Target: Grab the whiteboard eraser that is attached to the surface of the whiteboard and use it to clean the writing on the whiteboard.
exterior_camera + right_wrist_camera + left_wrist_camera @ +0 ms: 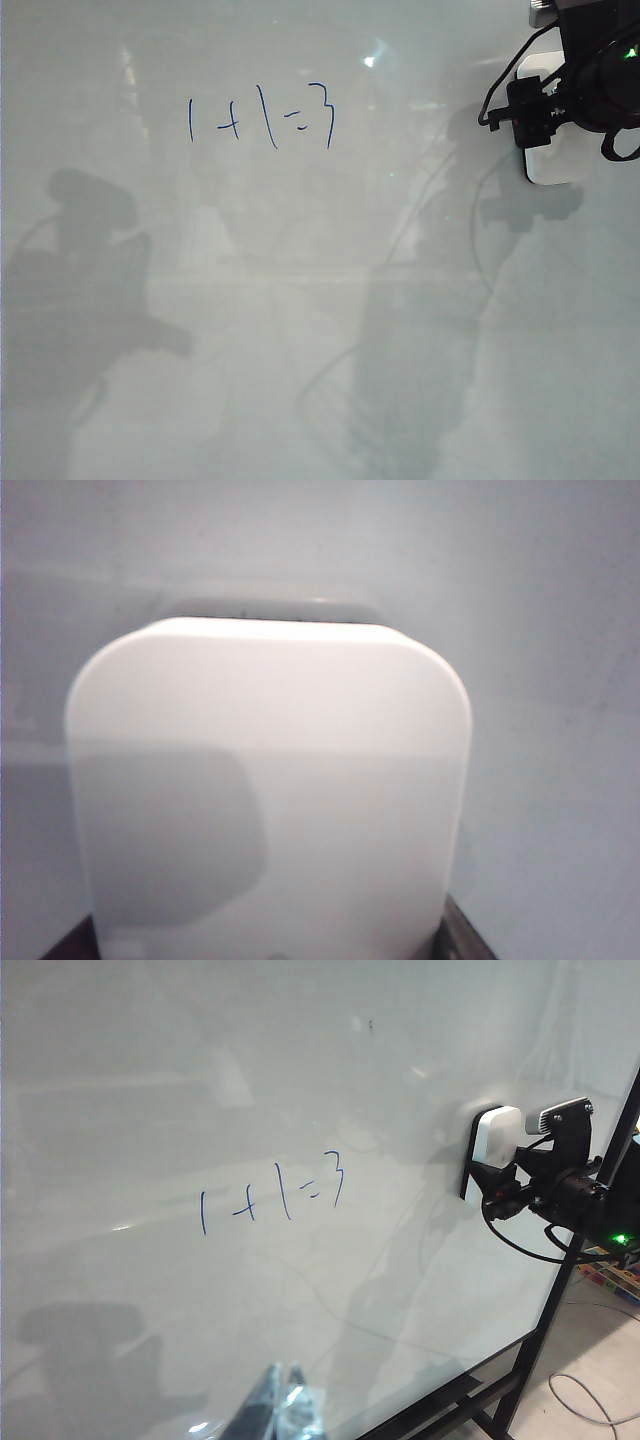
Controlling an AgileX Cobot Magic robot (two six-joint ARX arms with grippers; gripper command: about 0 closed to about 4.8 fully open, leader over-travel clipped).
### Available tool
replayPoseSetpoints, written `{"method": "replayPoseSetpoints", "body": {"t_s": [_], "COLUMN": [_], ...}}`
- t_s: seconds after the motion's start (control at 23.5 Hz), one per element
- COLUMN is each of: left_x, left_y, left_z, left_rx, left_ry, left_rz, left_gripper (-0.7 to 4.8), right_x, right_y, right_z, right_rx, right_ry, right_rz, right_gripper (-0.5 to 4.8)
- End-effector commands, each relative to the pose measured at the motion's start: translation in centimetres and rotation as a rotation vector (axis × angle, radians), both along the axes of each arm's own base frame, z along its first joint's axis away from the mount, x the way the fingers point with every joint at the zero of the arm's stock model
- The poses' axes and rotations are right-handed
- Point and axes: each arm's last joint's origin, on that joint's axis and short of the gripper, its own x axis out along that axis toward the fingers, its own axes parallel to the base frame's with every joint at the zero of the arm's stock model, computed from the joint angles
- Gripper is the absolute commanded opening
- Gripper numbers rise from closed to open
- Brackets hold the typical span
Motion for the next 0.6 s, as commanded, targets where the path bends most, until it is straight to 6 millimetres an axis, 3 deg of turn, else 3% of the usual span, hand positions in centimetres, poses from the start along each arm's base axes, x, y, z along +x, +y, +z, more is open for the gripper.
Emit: {"method": "replayPoseSetpoints", "body": {"t_s": [0.04, 0.13, 0.6], "left_x": [0.0, 0.0, 0.0], "left_y": [0.0, 0.0, 0.0], "left_z": [0.2, 0.2, 0.2], "left_rx": [-0.005, -0.005, -0.005], "left_ry": [-0.009, -0.009, -0.009], "left_rz": [0.001, 0.001, 0.001], "left_gripper": [-0.05, -0.05, -0.05], "right_x": [0.0, -0.2, -2.4], "right_y": [0.3, 0.8, 5.5], "right_z": [-0.2, 0.0, 1.1], "right_rx": [-0.011, -0.01, -0.004], "right_ry": [0.027, 0.023, -0.004], "right_rz": [0.035, 0.047, 0.207], "right_gripper": [1.84, 1.47, 1.48]}}
